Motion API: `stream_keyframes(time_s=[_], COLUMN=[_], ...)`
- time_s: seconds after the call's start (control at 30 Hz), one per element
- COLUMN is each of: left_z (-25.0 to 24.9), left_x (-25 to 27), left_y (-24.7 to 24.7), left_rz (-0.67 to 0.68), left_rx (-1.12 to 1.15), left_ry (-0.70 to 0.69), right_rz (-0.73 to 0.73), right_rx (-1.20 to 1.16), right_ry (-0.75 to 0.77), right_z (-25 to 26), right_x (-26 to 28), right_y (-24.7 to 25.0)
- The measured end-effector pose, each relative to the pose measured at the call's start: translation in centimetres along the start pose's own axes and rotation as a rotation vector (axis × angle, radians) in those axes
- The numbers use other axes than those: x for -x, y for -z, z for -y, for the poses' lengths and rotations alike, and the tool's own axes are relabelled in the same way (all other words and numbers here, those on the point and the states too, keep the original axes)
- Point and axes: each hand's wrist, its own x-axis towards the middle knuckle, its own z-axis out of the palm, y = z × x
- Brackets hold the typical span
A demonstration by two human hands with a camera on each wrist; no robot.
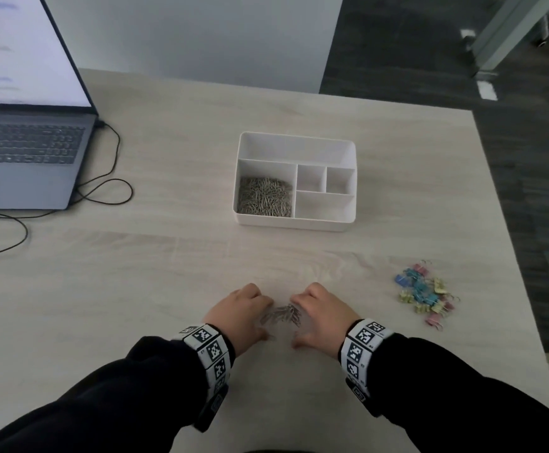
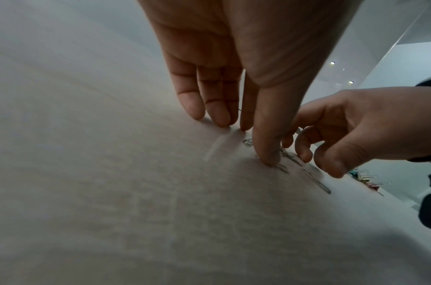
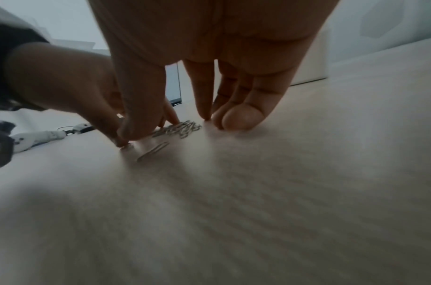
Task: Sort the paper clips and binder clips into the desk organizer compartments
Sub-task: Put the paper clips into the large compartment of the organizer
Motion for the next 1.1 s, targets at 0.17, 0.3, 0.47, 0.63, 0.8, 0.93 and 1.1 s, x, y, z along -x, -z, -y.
stream_keyframes(time_s=[0.17,0.3,0.47,0.63,0.8,0.93,1.1], left_z=[-0.9,-1.6,-1.3,-2.0,-2.5,-2.6,-2.7], left_x=[-0.3,-0.8,-0.9,-1.0,-1.7,-2.3,-3.0], left_y=[-0.6,-0.7,-0.7,-1.4,-1.1,-0.6,0.0], left_rz=[-0.047,-0.086,-0.118,-0.114,-0.075,-0.051,0.021], left_rx=[-0.009,-0.018,0.009,0.008,-0.037,-0.061,-0.107], left_ry=[-0.009,-0.016,-0.017,-0.029,-0.011,0.008,0.029], right_rz=[-0.026,-0.073,-0.098,-0.099,-0.114,-0.098,-0.043], right_rx=[0.042,0.013,-0.031,-0.010,0.019,0.013,0.012], right_ry=[0.031,0.003,-0.040,-0.031,-0.019,-0.046,-0.083], right_z=[0.6,0.9,0.0,0.1,1.0,1.2,1.2], right_x=[0.1,-0.7,-0.1,0.1,-0.9,-1.7,-2.6], right_y=[-1.1,-0.5,0.0,-0.7,-1.2,-1.0,-0.1])
